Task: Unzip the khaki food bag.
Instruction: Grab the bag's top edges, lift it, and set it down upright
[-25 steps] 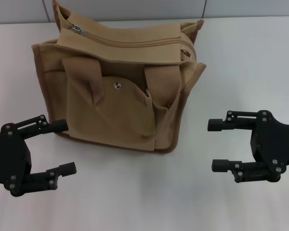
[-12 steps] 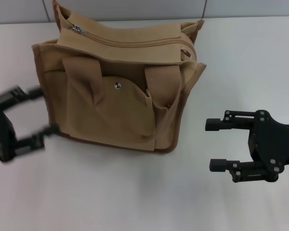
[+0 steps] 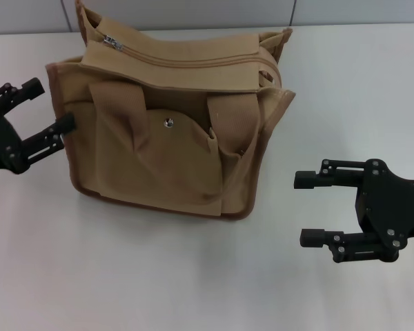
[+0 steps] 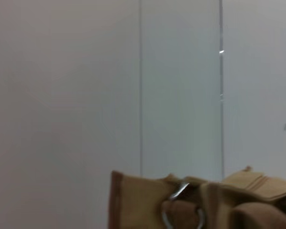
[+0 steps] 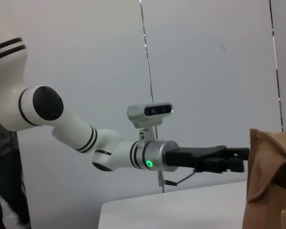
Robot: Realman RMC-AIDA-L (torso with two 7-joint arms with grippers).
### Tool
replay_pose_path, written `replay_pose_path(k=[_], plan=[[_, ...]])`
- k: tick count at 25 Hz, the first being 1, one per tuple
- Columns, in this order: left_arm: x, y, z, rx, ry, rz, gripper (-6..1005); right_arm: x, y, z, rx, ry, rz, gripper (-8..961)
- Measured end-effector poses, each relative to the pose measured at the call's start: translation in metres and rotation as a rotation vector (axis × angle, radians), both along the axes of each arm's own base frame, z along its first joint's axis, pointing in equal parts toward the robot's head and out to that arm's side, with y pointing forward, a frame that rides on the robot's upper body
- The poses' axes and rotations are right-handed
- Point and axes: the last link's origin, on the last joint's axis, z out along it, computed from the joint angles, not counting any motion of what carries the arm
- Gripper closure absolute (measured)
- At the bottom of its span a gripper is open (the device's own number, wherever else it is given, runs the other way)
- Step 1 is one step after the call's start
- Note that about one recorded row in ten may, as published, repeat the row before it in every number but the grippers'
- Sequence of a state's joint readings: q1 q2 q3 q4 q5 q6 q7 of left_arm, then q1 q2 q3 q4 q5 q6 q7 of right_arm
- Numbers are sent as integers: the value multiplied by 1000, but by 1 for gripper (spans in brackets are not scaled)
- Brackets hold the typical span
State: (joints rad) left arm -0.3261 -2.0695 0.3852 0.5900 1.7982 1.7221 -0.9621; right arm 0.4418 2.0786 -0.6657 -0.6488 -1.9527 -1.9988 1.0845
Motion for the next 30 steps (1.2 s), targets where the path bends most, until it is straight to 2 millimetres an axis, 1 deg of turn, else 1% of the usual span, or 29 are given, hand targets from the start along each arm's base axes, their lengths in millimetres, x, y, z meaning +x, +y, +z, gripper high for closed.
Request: replay_pose_path(k=[3, 6, 7, 10, 14, 19, 21, 26, 30], plan=[[-2, 11, -6, 2, 16, 40, 212, 0, 0, 0, 0, 0, 0, 221], [-1, 15, -10, -4, 22, 49, 213, 0, 0, 0, 1, -1, -1, 221], [3, 22, -18, -27, 32, 45, 213, 0, 0, 0, 1, -1, -1, 221], [9, 28, -23, -38, 44, 30, 214, -1, 2, 0, 3, -2, 2, 222], [14, 34, -22, -39, 47, 11, 215, -1, 2, 0, 5, -3, 1, 222], [15, 34, -19, -5, 47, -8, 217, -1, 3, 0, 8, -4, -1, 222], [16, 35, -19, -5, 46, -10, 424, -1, 3, 0, 11, -3, -3, 222], [18, 37, -20, -8, 45, -20, 655, -1, 3, 0, 10, -4, -2, 222], [24, 37, -18, -8, 29, -50, 779, 0, 4, 1, 16, -1, -6, 221]])
